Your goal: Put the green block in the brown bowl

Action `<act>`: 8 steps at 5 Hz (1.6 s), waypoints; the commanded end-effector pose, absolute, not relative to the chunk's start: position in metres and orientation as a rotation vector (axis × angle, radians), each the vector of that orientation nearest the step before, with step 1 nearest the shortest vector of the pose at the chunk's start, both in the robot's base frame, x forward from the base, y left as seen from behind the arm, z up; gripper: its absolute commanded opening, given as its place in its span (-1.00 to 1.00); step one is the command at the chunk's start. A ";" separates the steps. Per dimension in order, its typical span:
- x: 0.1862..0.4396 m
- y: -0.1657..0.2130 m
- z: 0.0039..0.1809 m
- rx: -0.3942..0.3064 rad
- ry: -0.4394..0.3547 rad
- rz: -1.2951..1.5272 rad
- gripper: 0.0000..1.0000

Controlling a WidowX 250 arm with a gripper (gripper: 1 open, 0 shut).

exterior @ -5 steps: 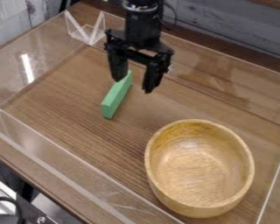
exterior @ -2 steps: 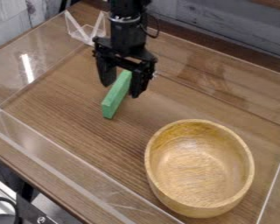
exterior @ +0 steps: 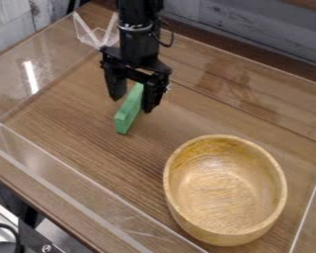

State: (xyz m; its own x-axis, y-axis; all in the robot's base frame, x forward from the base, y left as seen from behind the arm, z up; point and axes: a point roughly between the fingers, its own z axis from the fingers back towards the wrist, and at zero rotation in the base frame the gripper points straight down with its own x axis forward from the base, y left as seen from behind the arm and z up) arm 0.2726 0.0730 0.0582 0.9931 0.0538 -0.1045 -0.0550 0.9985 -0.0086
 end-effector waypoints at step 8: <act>0.292 0.087 0.059 -0.036 0.070 0.045 1.00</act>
